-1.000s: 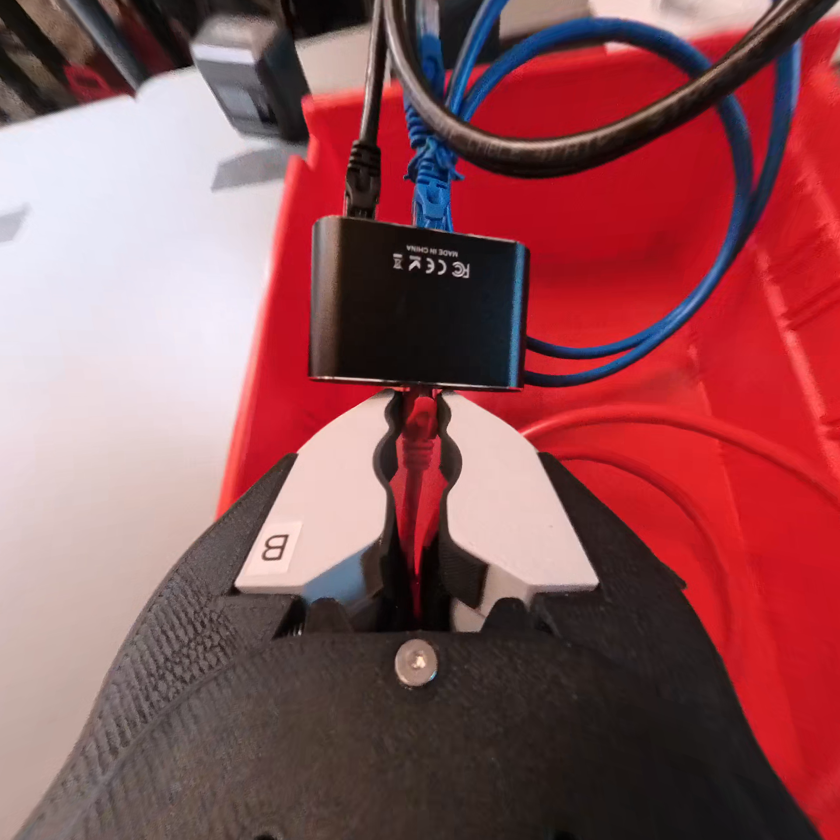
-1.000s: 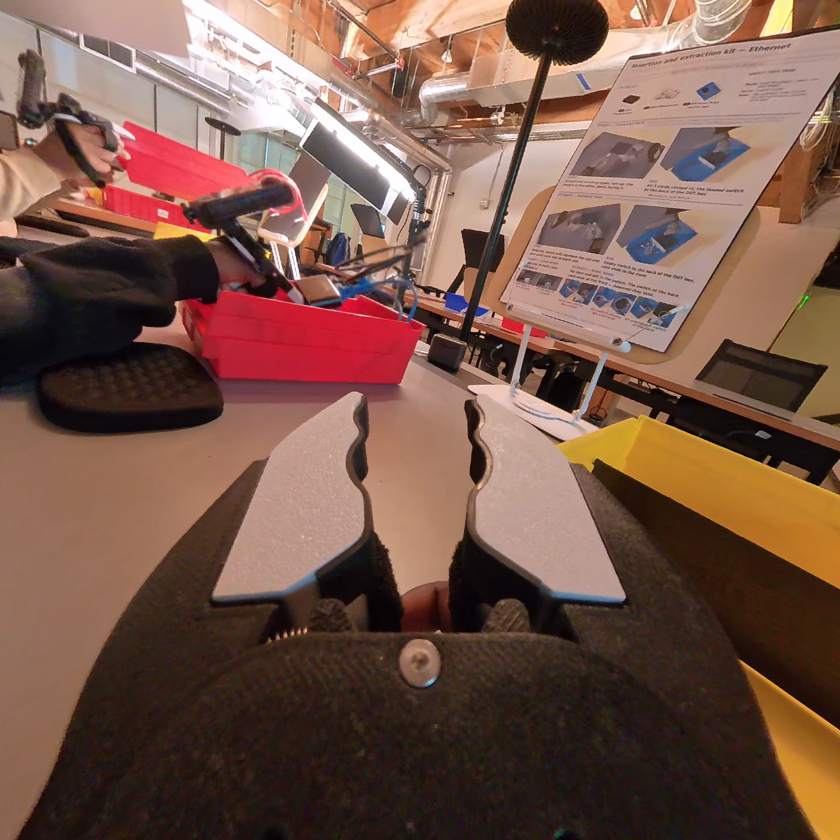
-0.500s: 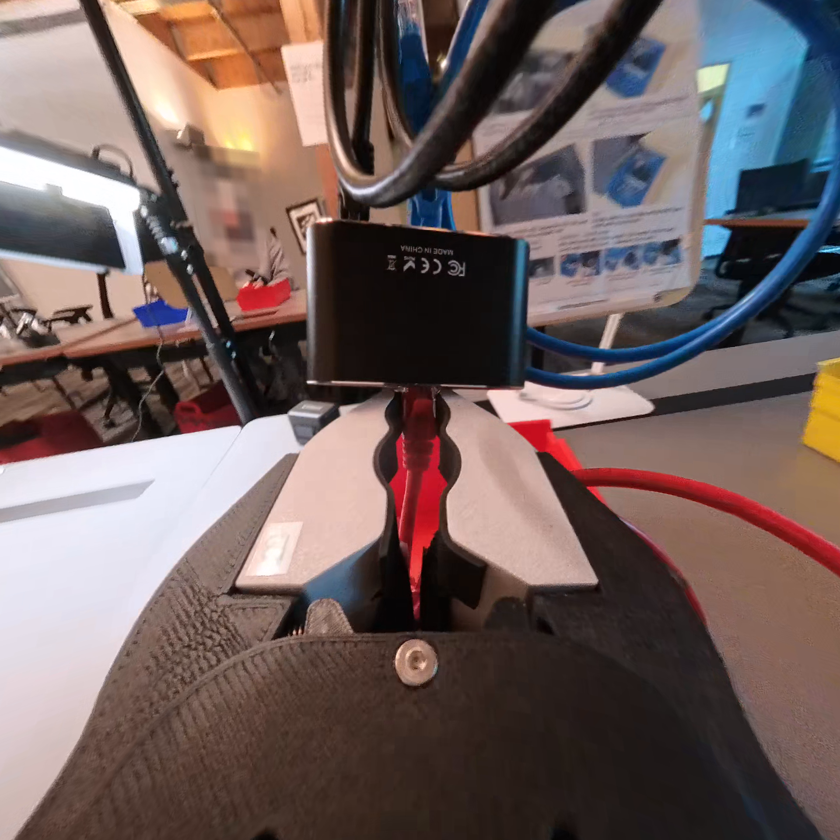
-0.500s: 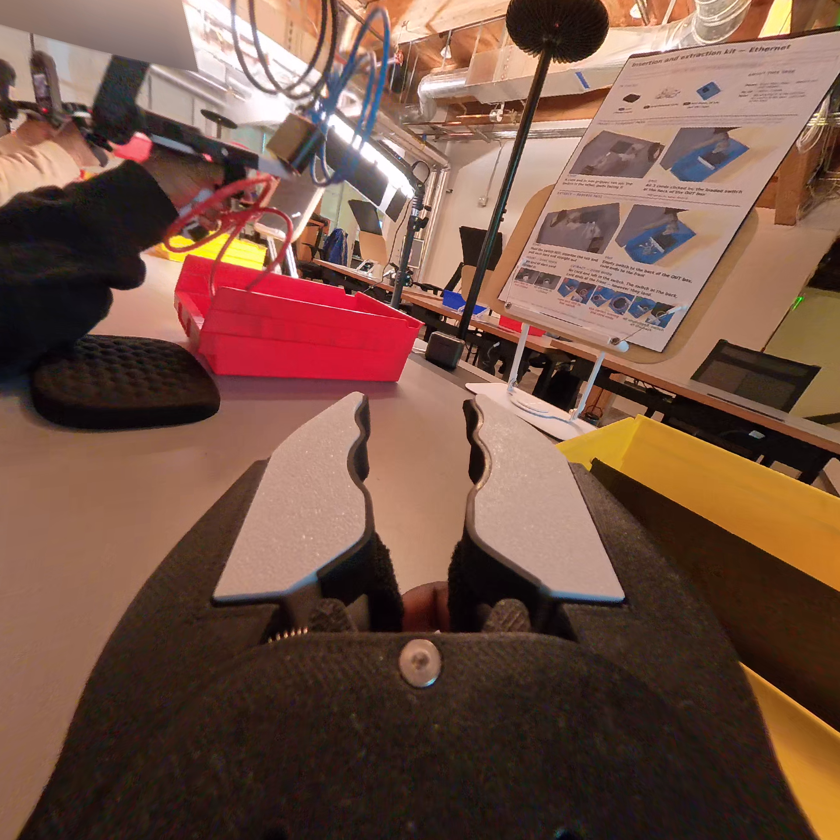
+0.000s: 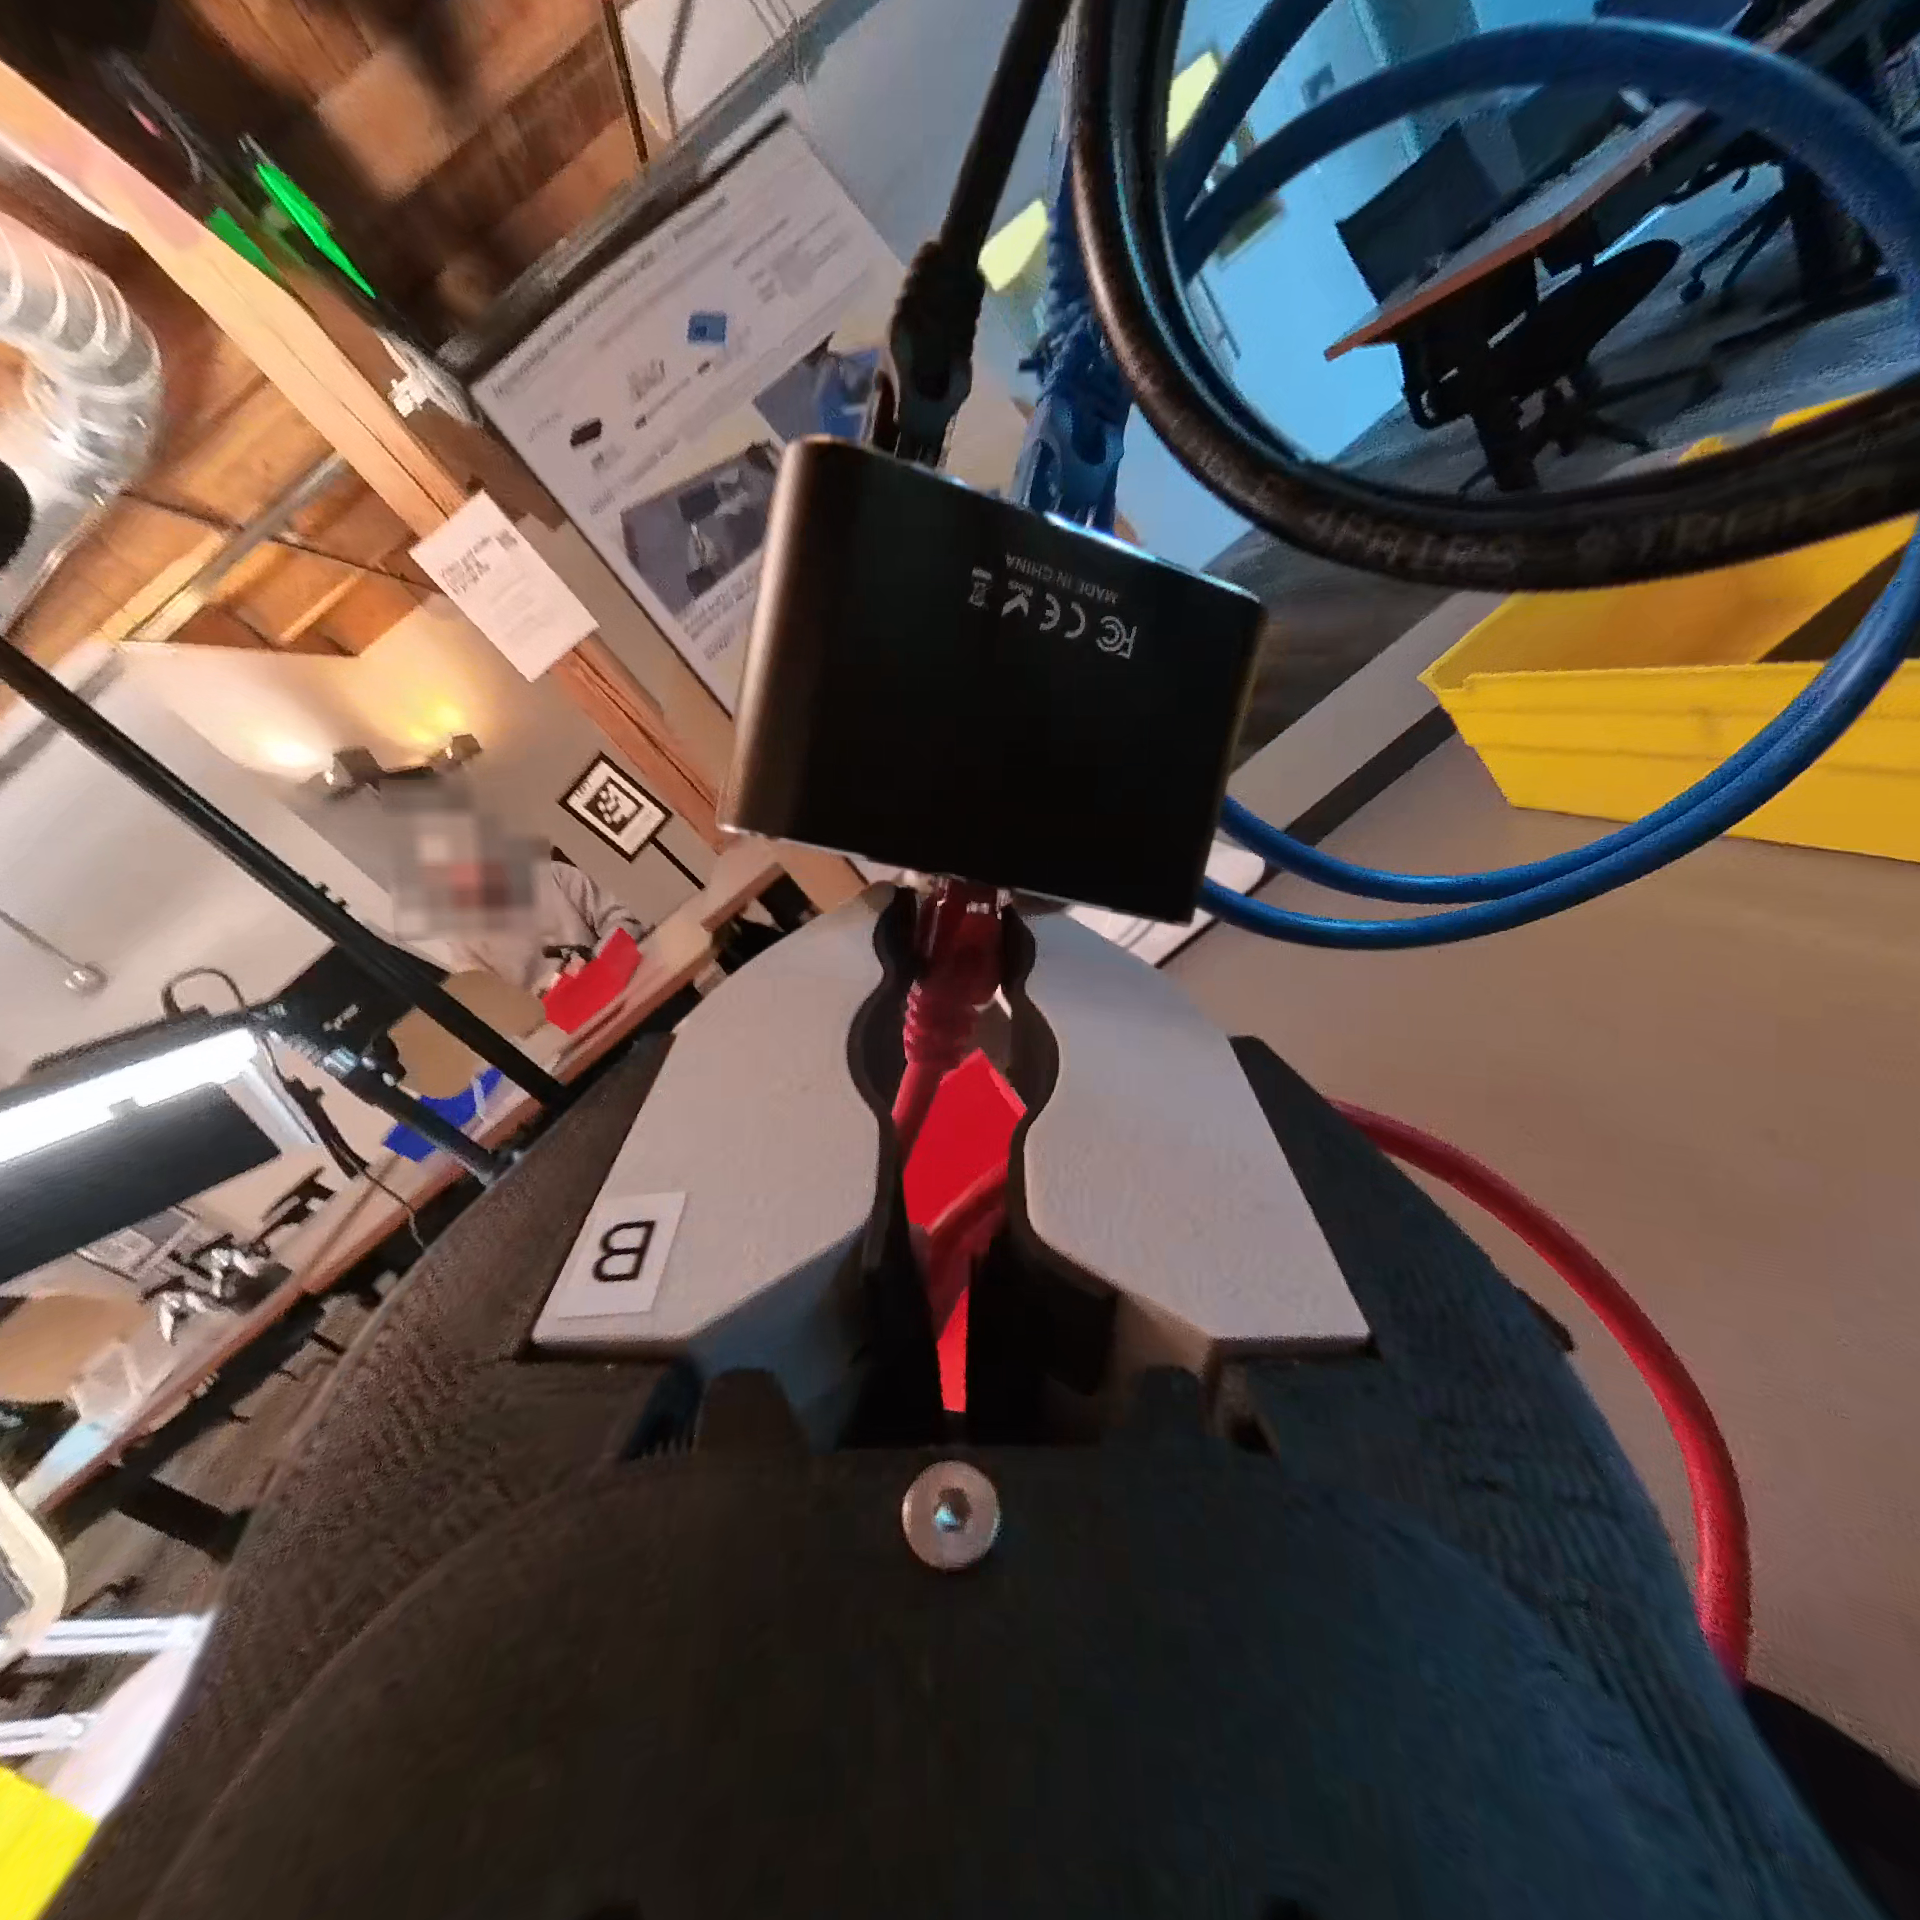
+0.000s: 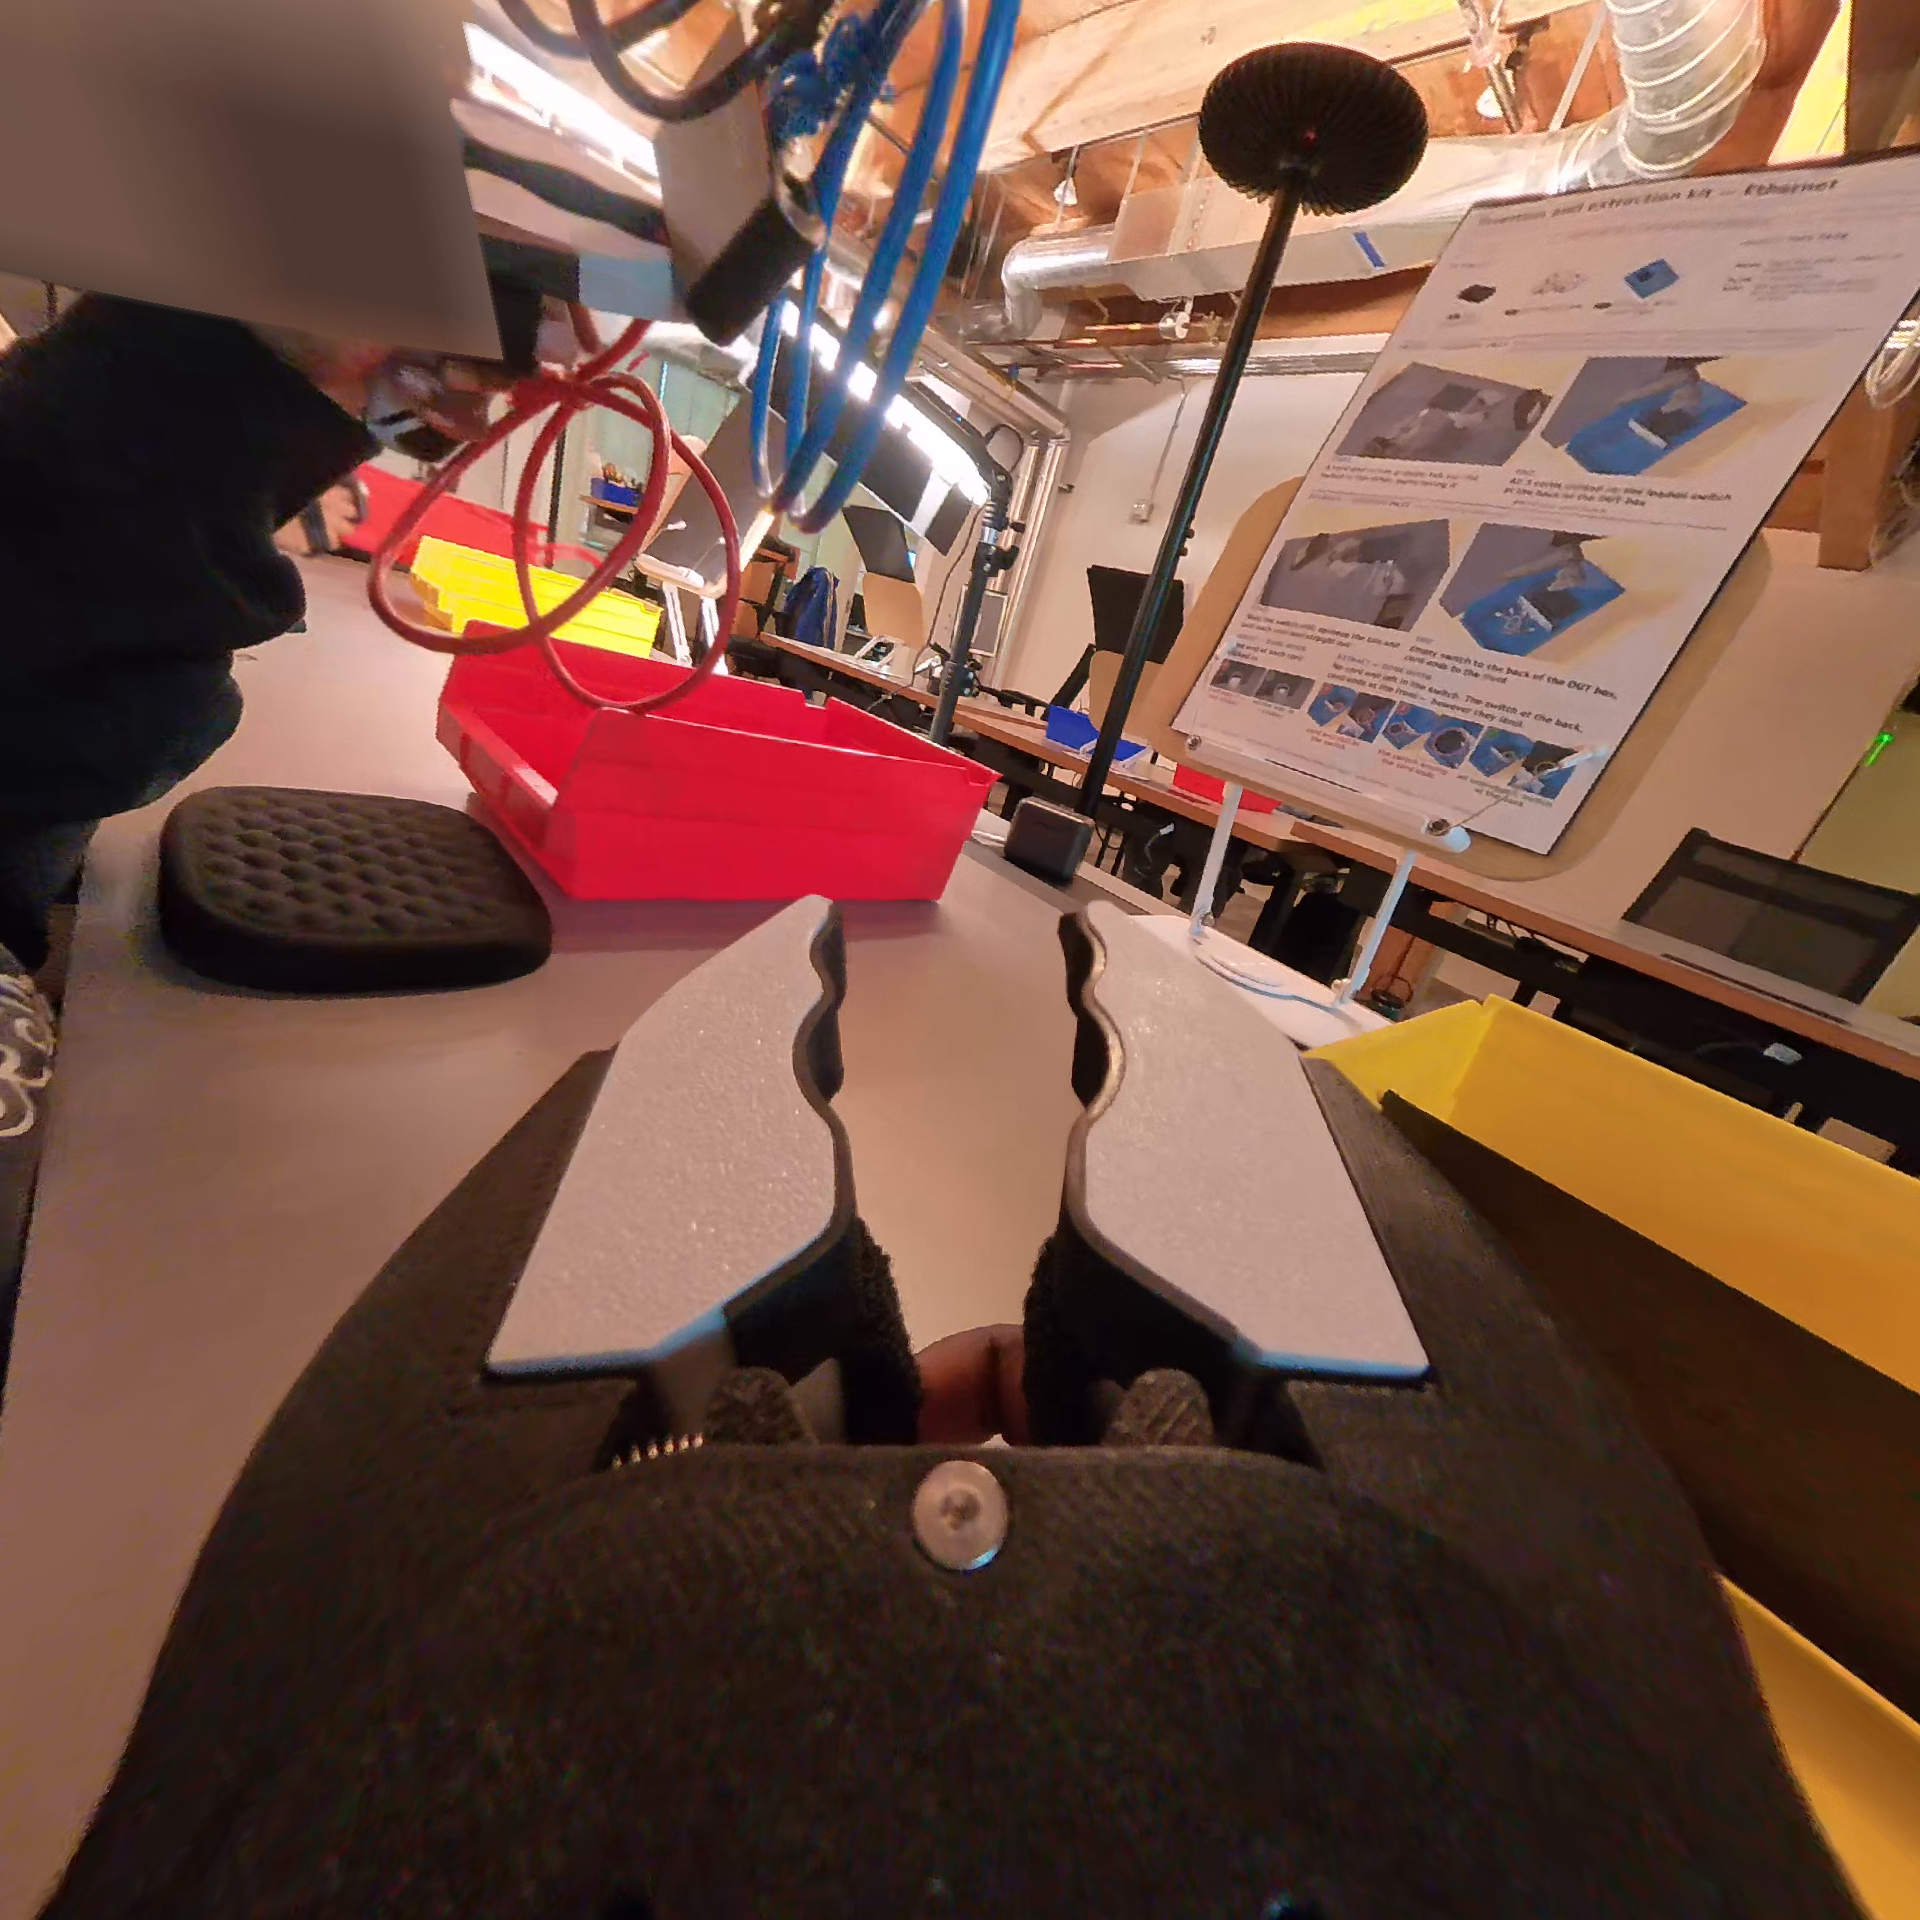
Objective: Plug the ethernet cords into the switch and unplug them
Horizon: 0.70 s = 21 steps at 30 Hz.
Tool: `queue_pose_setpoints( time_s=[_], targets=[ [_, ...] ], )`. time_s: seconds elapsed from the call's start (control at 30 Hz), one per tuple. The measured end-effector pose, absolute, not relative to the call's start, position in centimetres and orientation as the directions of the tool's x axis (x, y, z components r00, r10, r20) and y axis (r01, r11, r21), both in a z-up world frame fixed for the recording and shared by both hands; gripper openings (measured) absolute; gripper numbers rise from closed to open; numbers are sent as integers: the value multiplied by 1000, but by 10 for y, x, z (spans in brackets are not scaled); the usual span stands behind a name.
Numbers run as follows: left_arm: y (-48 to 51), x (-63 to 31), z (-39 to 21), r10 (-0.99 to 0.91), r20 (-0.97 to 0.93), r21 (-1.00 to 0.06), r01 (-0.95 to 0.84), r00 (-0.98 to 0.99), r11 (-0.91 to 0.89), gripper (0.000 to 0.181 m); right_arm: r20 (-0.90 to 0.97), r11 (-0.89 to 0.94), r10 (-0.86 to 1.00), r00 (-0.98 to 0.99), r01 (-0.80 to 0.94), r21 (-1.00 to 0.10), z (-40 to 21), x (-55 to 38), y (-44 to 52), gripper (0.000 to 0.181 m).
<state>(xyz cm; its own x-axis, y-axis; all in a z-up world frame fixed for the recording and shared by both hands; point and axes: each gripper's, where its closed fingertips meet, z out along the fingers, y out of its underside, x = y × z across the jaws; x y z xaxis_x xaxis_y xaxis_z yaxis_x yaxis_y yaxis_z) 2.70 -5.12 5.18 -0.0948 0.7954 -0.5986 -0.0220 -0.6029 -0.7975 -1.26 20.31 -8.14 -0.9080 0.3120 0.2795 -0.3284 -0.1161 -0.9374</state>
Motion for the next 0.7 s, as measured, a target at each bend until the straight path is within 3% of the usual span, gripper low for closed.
queue_pose_setpoints(
  time_s=[0.1, 0.2, 0.27, 0.37, 0.47, 0.53, 0.63, 0.7],
  targets=[
    [-35, 34, 59, 779, -619, -777, -68, -94, -626, 15, 284, -164, 247, -926, -329, -930, -76, 2, 202, 34],
    [-15, 40, 58, 794, -607, -789, -85, -38, -608, 15, 234, -264, 1, -972, -226, -938, -66, 45, 197, 19],
    [2, 40, 54, 810, -586, -808, -100, 31, -581, 15, 196, -309, -199, -960, -128, -942, -53, 82, 193, 18],
    [30, 33, 45, 835, -535, -845, -119, 133, -522, 15, 202, -356, -307, -930, -85, -931, -31, 127, 180, 23],
    [55, 20, 27, 834, -509, -861, -96, 216, -500, 15, 220, -413, -184, -958, -128, -902, -12, 143, 159, 39],
    [71, 11, 13, 824, -498, -865, -88, 271, -494, 15, 189, -462, 50, -981, -190, -866, 0, 122, 154, 47],
    [98, 2, -7, 805, -453, -885, -82, 382, -459, 15, 33, -438, 394, -918, -220, -872, 1, 62, 169, 45],
    [114, 0, -19, 786, -438, -890, -89, 436, -447, 15, -74, -409, 469, -880, -143, -901, -12, 31, 177, 50]
  ],
)
